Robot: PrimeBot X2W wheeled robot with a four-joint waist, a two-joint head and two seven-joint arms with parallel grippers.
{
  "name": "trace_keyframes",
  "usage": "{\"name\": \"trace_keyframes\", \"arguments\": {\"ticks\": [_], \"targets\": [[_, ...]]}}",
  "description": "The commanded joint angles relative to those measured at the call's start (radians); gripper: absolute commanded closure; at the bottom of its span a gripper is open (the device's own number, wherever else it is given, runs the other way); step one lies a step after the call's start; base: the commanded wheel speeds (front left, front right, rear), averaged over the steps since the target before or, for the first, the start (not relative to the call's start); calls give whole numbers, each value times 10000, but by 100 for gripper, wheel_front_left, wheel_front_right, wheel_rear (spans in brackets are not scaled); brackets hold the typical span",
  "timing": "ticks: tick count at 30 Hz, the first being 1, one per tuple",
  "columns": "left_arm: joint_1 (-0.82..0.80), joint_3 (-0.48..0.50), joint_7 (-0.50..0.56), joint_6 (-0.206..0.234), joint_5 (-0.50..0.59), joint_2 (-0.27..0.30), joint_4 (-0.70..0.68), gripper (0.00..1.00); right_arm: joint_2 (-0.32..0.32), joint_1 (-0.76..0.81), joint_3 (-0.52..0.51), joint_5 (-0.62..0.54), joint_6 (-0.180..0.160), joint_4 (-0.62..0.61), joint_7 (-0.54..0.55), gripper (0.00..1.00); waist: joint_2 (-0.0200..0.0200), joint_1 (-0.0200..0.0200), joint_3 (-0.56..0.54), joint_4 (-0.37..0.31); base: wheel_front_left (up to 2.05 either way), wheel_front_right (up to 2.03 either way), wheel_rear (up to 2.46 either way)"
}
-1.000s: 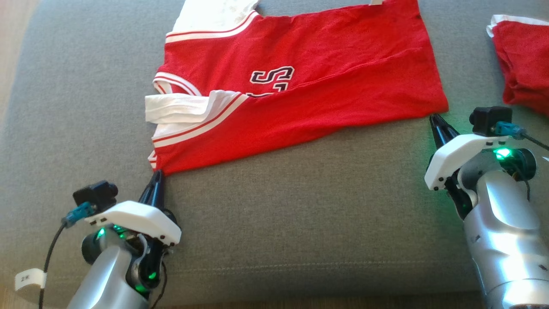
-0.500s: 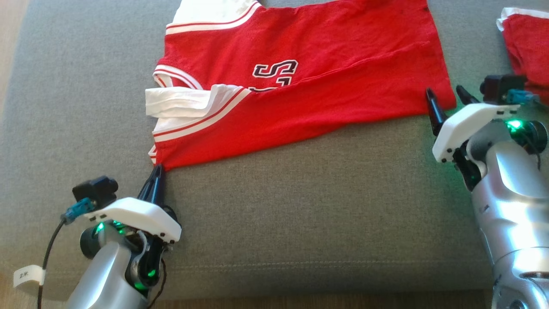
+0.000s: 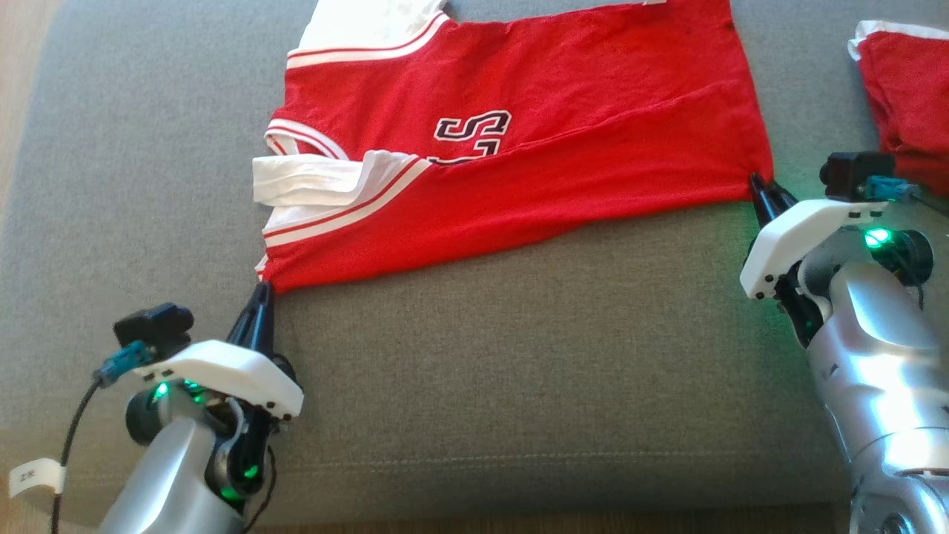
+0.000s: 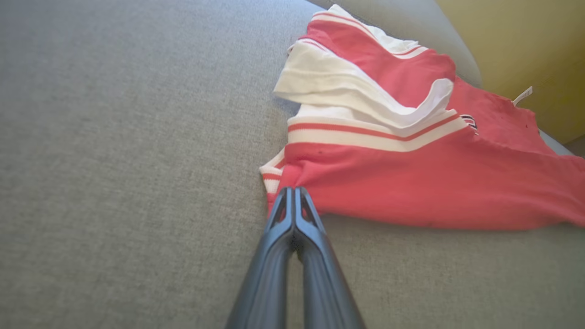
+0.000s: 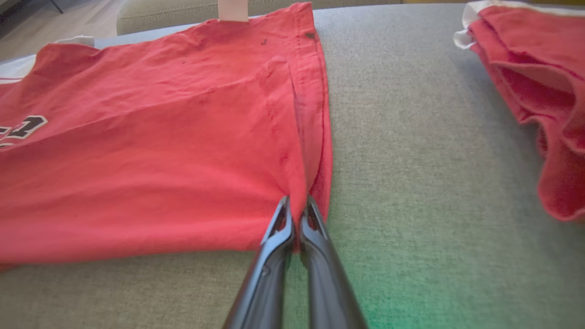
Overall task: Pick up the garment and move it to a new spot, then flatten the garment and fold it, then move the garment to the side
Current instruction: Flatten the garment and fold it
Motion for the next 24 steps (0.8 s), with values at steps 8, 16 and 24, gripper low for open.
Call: {"name": "trace_keyframes", "arguments": {"ticks": [8, 16, 24], "targets": [[714, 477, -25, 484, 58, 884, -1576, 100, -64, 794, 804, 827, -4, -412, -556, 100, 0, 0, -464, -264, 0, 0, 0], [2538, 313, 609, 998, -103, 1204, -3549, 100, -683, 2345, 1518, 2103, -4, -1490, -224, 100, 0, 0, -670, -444, 0, 0, 0], [3856, 205, 904, 1527, -180, 1321, -5072, 100, -1434, 4841, 1482, 2944, -4, -4048, 547, 100, 0, 0, -811, -282, 0, 0, 0]]}}
